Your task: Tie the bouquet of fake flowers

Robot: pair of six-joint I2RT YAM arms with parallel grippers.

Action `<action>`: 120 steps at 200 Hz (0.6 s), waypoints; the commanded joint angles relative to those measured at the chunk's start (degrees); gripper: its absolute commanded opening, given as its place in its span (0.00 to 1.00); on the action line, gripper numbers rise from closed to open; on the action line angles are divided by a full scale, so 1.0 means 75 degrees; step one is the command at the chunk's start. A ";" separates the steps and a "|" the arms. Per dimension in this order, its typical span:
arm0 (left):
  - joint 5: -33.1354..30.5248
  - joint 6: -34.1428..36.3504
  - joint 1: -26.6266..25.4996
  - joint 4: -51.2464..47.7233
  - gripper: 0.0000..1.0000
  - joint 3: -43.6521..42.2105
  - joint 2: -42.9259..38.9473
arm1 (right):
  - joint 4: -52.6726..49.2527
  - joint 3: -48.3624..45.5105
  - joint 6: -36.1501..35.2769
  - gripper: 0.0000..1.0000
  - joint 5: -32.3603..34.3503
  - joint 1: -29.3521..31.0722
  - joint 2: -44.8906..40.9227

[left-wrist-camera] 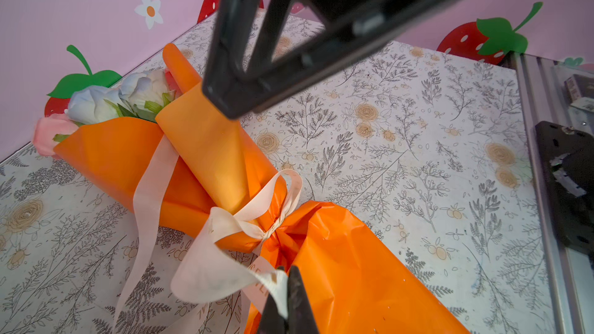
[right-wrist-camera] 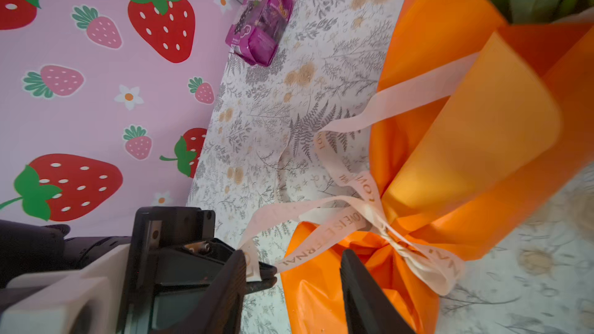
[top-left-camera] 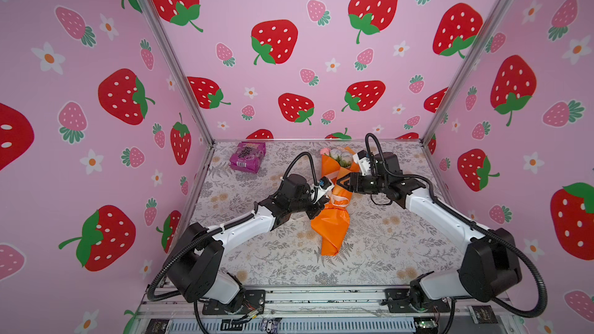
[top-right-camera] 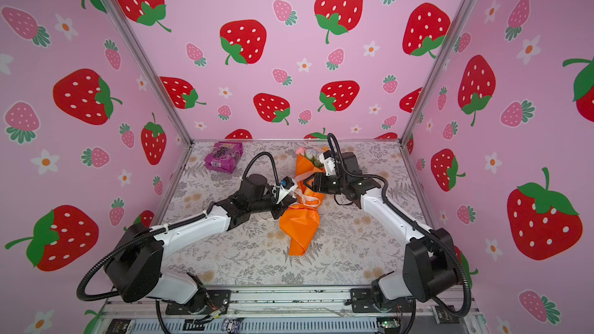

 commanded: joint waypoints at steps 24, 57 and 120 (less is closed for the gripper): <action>0.0125 0.0267 -0.0042 -0.0220 0.04 0.0296 0.0156 | 0.1584 -0.0199 0.1665 0.56 -0.0756 0.0345 0.0469; 0.0138 0.0274 -0.0038 -0.0287 0.05 0.0384 0.0260 | 0.1977 -0.0121 0.1945 0.57 -0.0863 0.0556 0.0822; -0.0004 0.0267 -0.0043 -0.0364 0.05 0.0515 0.0424 | 0.1068 0.0162 0.1480 0.43 -0.0617 0.0797 0.1281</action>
